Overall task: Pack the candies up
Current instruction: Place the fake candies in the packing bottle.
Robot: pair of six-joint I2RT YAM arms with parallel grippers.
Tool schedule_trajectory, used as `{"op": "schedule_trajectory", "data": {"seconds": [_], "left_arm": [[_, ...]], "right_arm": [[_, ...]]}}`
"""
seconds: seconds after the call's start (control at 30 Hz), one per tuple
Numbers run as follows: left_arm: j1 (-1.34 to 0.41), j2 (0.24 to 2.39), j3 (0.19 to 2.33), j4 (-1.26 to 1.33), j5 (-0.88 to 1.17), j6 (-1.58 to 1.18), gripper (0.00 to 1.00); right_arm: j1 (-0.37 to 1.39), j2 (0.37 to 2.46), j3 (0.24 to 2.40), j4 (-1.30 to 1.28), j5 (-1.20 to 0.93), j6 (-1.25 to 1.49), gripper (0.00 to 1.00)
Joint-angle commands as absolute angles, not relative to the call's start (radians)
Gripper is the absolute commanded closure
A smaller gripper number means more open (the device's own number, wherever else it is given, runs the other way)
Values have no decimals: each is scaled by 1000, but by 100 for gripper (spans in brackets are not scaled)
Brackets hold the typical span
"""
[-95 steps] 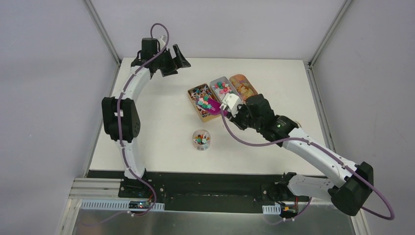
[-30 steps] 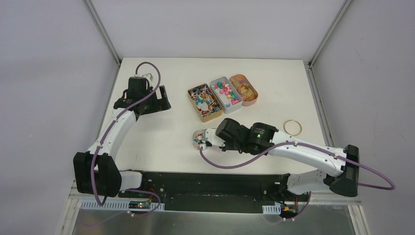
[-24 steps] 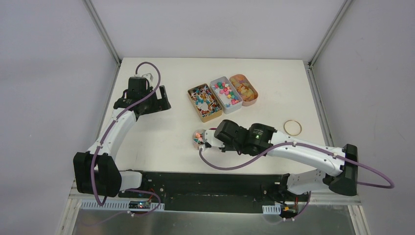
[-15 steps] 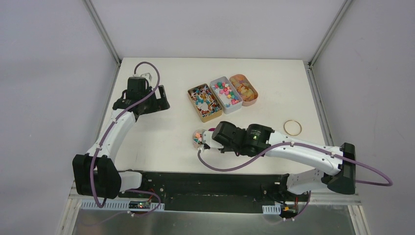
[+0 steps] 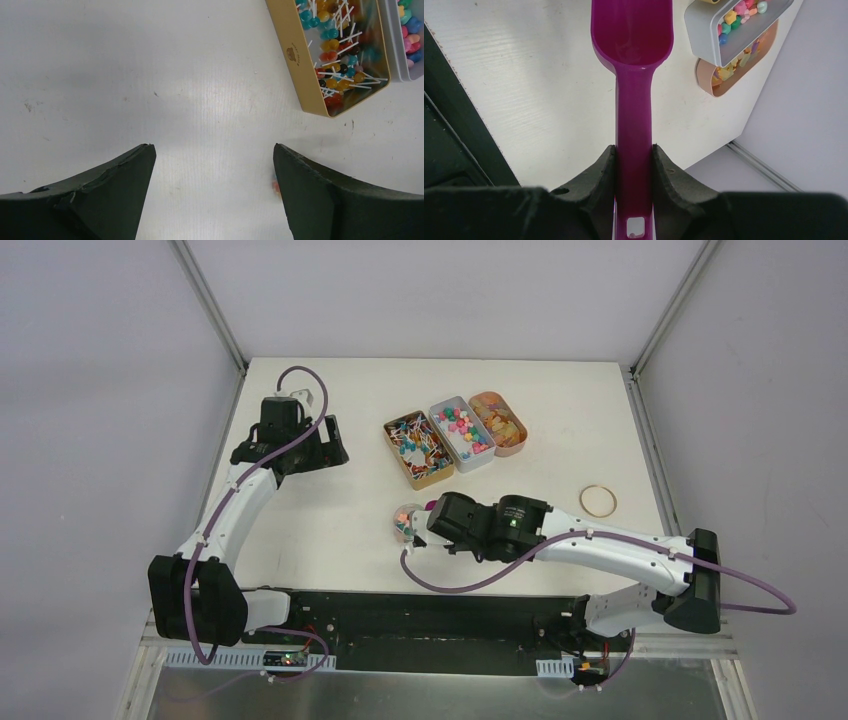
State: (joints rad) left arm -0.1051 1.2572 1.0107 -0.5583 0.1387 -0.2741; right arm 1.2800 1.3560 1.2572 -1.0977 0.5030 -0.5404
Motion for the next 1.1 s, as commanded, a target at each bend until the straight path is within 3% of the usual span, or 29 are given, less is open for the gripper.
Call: {"op": "schedule_trajectory", "data": {"seconds": [0.0, 0.3, 1.07], "left_arm": [[-111, 1238, 1011, -537, 165, -255, 9], [-110, 1226, 1011, -523, 215, -250, 13], [-126, 1126, 916, -237, 804, -310, 24]], "right_arm": [[1294, 1360, 1316, -1117, 552, -527, 100], [1306, 1375, 1340, -1135, 570, -521, 100], [1274, 1431, 1570, -944, 537, -392, 100]]}}
